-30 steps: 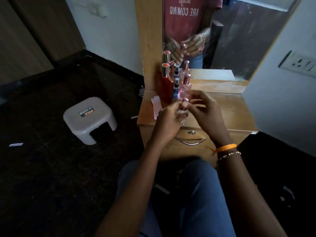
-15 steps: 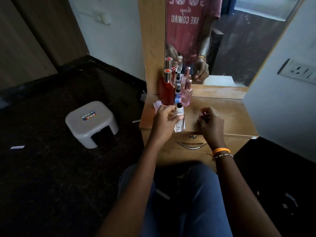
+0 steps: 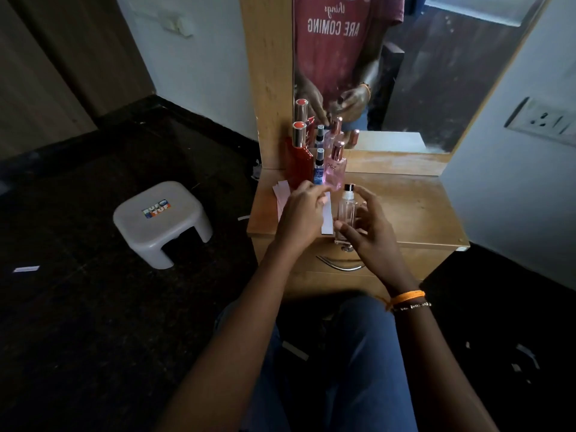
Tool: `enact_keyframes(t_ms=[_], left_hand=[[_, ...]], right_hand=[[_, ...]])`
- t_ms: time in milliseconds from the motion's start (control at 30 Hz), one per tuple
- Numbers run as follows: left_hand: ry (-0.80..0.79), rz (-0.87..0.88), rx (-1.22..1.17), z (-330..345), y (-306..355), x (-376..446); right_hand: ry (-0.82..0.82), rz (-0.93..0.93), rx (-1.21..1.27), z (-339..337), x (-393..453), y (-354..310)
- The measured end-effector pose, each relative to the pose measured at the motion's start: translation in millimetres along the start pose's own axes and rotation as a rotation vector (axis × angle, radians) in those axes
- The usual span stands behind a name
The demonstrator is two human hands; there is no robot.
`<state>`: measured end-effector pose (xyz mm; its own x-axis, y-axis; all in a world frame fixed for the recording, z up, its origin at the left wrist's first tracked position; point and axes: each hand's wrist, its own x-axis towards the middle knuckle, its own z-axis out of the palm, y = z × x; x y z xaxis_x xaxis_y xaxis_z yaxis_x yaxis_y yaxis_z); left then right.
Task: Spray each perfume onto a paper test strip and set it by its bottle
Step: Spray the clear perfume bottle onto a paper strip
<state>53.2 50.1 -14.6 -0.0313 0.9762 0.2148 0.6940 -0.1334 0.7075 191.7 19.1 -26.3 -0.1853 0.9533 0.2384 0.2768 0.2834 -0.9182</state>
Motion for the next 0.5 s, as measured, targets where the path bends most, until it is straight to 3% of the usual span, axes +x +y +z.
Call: enact_keyframes(t_ms=[67,133,233,500], left_hand=[[-0.020,0.062,0.322,9.6,-5.6,4.6],[-0.104,0.019,0.454,17.0,-9.5,5.8],[-0.154,-0.038,0.475,24.3,-14.8,3.9],[-0.060,-0.032,0.438,24.1,-15.9,-0.8]], right_hand=[[0.023,0.013,0.017,-3.8,-2.5,-0.8],[0.027,0.010,0.023,-7.3,-3.5,-1.8],[0.029,0.003,0.034,-10.3,-3.4,-2.7],[0.020,-0.006,0.124,-11.5,-4.1,-8.4]])
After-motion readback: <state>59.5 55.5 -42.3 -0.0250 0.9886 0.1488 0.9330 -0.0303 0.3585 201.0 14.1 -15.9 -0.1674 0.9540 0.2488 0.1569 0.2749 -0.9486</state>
